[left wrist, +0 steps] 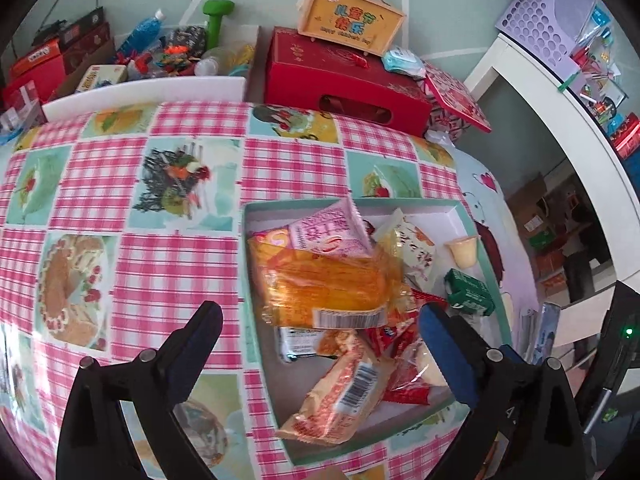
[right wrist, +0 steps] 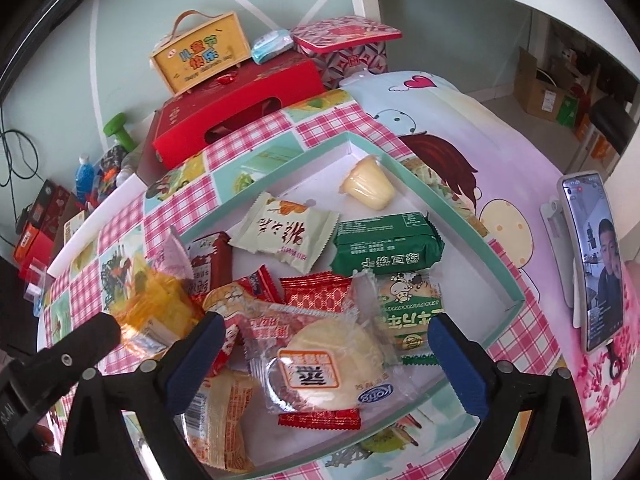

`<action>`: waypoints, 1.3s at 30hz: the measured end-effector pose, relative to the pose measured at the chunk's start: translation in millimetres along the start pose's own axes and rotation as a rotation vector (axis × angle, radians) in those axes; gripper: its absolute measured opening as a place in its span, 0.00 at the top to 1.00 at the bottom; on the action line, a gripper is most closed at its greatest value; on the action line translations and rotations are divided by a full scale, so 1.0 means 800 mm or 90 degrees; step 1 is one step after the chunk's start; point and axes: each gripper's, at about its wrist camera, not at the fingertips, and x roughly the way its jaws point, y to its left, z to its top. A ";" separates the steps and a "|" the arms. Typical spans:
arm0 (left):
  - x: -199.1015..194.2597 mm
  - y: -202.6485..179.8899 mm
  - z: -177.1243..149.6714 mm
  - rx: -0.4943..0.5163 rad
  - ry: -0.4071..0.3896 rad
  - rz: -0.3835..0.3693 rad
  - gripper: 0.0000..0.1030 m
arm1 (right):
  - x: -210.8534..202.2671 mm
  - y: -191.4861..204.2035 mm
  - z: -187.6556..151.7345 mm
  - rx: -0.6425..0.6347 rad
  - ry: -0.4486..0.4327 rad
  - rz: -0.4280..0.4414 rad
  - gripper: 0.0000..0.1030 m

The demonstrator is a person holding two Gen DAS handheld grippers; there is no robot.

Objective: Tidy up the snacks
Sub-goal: 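Withdraw both grippers from the tray over the empty tablecloth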

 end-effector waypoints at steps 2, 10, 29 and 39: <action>-0.006 0.006 -0.004 0.006 -0.015 0.038 0.04 | -0.004 0.002 -0.005 -0.005 -0.003 0.000 0.00; -0.015 0.051 -0.034 0.023 -0.029 0.207 0.04 | -0.027 0.017 -0.030 -0.040 -0.023 0.007 0.00; -0.023 0.091 -0.108 0.021 0.013 0.272 0.04 | -0.056 0.039 -0.104 -0.126 -0.032 0.022 0.00; -0.026 0.107 -0.129 0.003 0.002 0.282 0.05 | -0.042 0.042 -0.142 -0.159 -0.025 0.023 0.00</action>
